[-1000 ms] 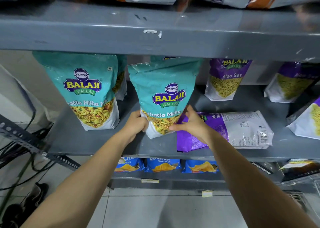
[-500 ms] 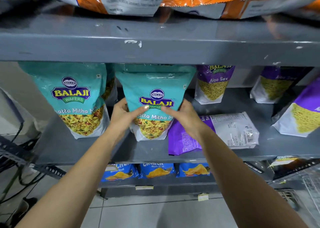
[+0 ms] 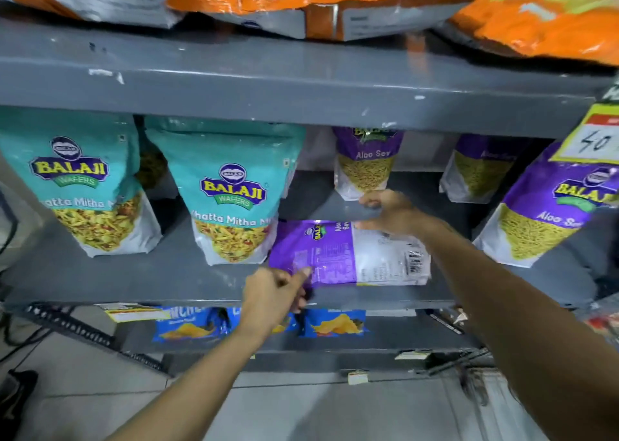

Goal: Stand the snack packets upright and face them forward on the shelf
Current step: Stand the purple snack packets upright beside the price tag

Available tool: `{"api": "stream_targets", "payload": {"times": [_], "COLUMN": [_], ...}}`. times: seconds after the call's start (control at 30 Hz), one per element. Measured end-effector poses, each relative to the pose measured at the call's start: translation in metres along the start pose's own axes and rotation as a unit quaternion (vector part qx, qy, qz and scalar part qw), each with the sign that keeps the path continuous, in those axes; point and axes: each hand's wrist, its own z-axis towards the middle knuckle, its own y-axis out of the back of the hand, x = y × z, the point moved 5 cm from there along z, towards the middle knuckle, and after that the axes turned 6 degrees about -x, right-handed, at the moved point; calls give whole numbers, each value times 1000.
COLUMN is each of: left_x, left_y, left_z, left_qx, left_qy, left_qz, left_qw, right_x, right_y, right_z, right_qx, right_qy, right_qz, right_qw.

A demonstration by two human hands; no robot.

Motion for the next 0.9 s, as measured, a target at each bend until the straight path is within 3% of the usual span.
{"api": "stream_targets", "payload": {"times": [0.1,0.23,0.3,0.43,0.53,0.63,0.77,0.9], "left_x": [-3,-4,-8,-15,-26,-40,-72,-106], "left_y": [-50,-105,-124,-137,-139,-132,-109,-84], "left_z": [-14,-18,-16,-18,-27,-19,6,32], "left_qx": [59,74,49,-17,-21,-40,-55,-69], "left_qy": [111,263,268,255,219,143,-10,-130], "left_qz": [-98,-309,-367,-372,-343,-290,-195,-113], "left_qw": [987,911,890,892,913,945,979,983], "right_x": [-26,-31,-35,-57,-78,-99,-98,-88], "right_y": [0,5,6,8,14,24,27,19], "right_z": [7,17,16,1,-14,-28,-36,-30], "right_qx": [110,154,198,229,192,100,-3,-81], "right_qy": [-17,-8,-20,-71,-63,-59,-27,16], "right_qz": [-138,-216,-241,-170,-64,85,284,375], "right_qw": [984,964,950,956,977,990,958,923]}}
